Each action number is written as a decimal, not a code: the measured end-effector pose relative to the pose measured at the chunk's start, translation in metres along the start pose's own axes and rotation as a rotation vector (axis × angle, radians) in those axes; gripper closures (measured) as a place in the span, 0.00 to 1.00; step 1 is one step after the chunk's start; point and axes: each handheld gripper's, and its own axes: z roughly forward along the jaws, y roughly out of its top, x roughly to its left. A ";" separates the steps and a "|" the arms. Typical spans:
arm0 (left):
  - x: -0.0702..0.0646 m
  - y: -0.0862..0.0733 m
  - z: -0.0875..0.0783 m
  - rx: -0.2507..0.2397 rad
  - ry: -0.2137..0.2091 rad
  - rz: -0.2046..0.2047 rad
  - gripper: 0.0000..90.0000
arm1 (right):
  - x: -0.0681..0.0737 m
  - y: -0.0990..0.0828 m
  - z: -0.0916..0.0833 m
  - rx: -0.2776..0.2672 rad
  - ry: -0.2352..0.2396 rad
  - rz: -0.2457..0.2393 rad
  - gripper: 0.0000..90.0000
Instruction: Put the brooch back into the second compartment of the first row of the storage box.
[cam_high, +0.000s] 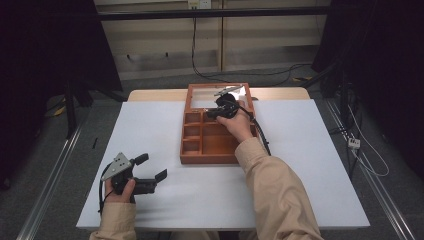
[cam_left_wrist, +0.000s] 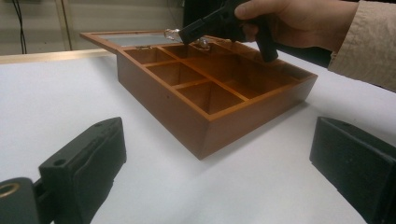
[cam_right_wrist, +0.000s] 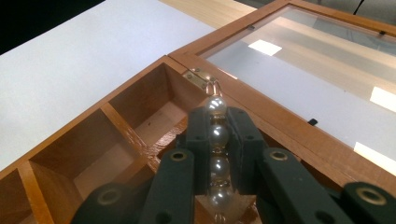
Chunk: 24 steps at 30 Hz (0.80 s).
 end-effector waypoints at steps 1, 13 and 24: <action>0.000 0.000 0.000 -0.001 0.001 -0.001 0.04 | -0.001 0.000 0.000 0.000 -0.001 0.002 0.89; 0.000 0.000 0.000 -0.004 0.004 -0.007 0.04 | 0.005 0.001 -0.010 -0.024 -0.024 0.015 0.60; 0.001 0.000 -0.002 0.000 0.003 -0.002 0.04 | 0.019 -0.010 -0.036 -0.053 0.012 0.033 0.31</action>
